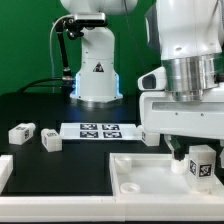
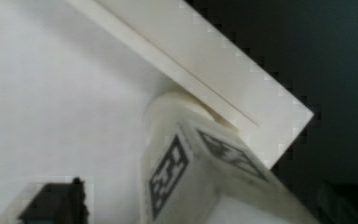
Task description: Assemble square table
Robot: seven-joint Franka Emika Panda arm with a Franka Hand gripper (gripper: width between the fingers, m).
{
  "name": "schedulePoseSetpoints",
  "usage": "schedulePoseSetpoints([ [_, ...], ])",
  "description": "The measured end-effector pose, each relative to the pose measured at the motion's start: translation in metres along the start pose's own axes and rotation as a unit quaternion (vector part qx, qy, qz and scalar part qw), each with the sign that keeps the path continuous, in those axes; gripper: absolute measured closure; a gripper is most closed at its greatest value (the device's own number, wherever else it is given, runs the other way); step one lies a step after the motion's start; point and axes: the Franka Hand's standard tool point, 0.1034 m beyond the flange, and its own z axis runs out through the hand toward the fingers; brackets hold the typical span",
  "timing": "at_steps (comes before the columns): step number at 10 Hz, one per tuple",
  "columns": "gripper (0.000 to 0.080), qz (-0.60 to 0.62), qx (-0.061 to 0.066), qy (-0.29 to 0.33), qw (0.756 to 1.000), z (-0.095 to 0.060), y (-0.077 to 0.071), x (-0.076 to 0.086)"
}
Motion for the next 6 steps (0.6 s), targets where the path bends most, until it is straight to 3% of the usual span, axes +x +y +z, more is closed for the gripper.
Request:
schedulePoseSetpoints([
  [1, 0.0151, -0.067, -0.006, 0.001, 0.998, -0.0007, -0.0009, -0.0010],
  [2, 0.0151, -0.166, -0.020, 0.001, 0.986, -0.0038, -0.0053, -0.0034],
  [3, 0.0151, -0.283, -0.026, 0.003, 0.959, -0.0041, -0.0076, -0.0040],
  [4, 0.0151, -0.342, -0.034, -0.006, 0.939, -0.0025, -0.0093, -0.0091],
  [5, 0.0151, -0.334, -0.032, -0.006, 0.942, -0.0023, -0.0098, -0.0093],
  [6, 0.0255, -0.324, -0.033, -0.006, 0.945, -0.0021, -0.0094, -0.0093],
])
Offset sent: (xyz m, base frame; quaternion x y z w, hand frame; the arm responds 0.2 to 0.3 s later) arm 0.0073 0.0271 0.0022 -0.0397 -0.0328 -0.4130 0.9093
